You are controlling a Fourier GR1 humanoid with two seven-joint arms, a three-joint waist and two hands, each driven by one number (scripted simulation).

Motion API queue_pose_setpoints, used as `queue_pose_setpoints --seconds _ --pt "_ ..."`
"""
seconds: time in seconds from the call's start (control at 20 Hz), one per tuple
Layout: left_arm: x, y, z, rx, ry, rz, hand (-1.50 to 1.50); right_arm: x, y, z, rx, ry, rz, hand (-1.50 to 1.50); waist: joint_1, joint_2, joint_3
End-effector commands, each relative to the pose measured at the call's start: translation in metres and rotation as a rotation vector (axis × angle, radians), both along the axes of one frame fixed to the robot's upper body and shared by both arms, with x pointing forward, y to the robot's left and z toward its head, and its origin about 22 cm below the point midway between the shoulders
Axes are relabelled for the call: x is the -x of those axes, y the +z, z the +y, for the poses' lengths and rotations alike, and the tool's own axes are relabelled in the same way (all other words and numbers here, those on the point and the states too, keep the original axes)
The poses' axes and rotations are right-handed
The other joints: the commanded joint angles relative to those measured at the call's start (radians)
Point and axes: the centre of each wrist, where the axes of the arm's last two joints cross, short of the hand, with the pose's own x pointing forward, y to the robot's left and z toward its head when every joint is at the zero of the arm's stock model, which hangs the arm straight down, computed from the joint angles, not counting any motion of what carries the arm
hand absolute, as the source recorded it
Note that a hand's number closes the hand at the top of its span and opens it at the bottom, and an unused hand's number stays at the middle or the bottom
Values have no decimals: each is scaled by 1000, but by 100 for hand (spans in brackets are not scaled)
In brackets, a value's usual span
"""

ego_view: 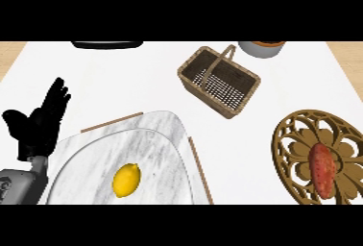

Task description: Pick the sweet potato from the placemat and place it in the basket

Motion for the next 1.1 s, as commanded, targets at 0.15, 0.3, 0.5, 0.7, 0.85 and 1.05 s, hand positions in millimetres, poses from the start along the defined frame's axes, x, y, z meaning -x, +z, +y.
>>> queue_pose_setpoints --seconds 0.15,0.3,0.5,0.7,0.85,1.05 --pt "-5 -4 -7 -4 10 -15 0 2 75 22 -64 137 306 -150 -15 2 5" --pt "-7 8 1 11 17 0 0 22 73 41 -129 127 316 -150 -12 1 6" --pt "-14 7 -3 8 -17 7 0 21 83 28 -165 95 253 -150 3 6 7" --pt "1 5 -17 2 -2 0 0 33 62 39 -174 62 167 -150 10 5 8" --pt "3 4 -7 -19 0 -22 0 34 44 28 -191 53 145 -150 12 6 8" --pt "7 -10 -13 19 -9 -5 0 23 5 32 -213 67 159 -150 17 8 8"
